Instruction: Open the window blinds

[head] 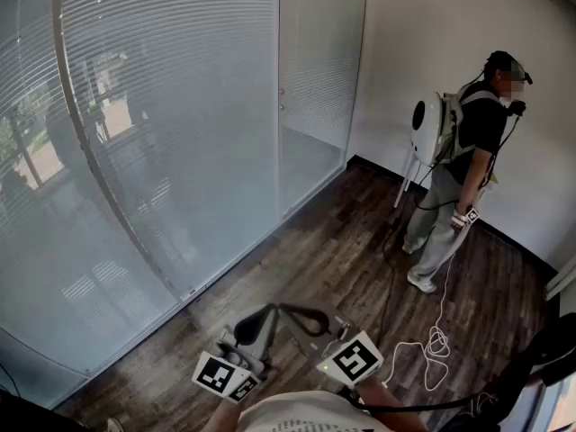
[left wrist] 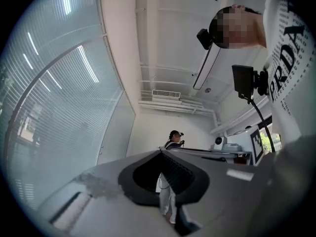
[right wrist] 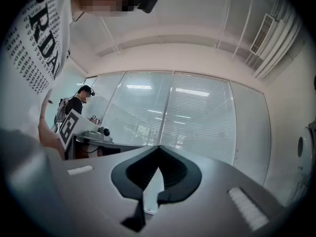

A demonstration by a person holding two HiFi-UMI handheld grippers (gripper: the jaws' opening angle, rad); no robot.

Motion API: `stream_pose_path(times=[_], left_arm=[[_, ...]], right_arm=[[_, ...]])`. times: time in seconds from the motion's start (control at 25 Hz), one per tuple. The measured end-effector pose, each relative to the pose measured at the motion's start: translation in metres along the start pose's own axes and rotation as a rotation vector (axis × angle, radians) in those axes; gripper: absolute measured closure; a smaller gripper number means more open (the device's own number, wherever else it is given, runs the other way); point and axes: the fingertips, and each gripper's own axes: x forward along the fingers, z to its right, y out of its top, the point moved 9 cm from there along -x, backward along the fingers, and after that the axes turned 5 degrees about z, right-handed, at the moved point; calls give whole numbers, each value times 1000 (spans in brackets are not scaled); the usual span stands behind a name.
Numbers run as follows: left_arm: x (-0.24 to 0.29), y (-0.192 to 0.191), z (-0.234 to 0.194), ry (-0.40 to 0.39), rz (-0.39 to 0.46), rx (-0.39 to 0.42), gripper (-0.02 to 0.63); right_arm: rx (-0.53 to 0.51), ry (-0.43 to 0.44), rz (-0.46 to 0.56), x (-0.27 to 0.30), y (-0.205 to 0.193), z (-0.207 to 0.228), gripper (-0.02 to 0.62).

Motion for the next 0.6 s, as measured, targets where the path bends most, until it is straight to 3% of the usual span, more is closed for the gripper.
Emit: stream_pose_path(times=[0.6], left_arm=[[-4, 3, -5, -20, 21, 18, 618]], right_arm=[[28, -24, 60, 5, -1, -4, 588]])
